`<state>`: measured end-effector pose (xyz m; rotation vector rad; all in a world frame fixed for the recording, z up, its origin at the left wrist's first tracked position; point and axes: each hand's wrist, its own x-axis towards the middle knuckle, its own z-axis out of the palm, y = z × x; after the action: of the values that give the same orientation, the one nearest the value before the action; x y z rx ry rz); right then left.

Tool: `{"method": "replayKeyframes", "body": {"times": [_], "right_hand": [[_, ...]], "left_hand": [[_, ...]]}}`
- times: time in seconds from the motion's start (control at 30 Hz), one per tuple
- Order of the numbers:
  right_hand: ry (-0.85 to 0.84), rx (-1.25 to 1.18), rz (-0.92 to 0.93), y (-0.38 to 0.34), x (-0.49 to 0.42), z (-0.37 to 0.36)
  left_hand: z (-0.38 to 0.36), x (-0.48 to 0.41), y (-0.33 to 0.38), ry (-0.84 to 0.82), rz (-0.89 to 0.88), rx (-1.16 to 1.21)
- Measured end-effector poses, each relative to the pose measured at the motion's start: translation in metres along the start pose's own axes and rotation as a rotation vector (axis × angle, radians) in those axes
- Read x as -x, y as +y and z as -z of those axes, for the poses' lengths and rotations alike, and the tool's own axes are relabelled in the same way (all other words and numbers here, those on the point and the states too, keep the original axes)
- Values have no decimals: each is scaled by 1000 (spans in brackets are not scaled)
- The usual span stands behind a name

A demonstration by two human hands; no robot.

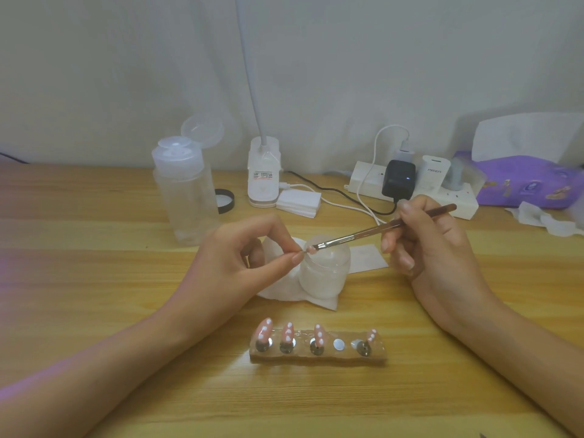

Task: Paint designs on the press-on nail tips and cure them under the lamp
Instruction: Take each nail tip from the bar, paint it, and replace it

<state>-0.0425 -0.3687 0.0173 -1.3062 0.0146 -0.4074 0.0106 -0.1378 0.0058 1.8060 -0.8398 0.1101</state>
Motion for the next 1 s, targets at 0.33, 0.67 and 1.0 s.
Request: {"method": "replayKeyframes", "body": {"times": [0.33, 0.67, 1.0], "right_hand": [[7, -14, 23, -2, 1, 0], [-5, -15, 39, -3, 2, 0], [-4, -10, 35, -2, 1, 0]], "left_hand": [[-1, 0, 6, -19, 5, -7], [-2, -1, 11, -26, 46, 25], [-1, 0, 13, -35, 61, 27]]}}
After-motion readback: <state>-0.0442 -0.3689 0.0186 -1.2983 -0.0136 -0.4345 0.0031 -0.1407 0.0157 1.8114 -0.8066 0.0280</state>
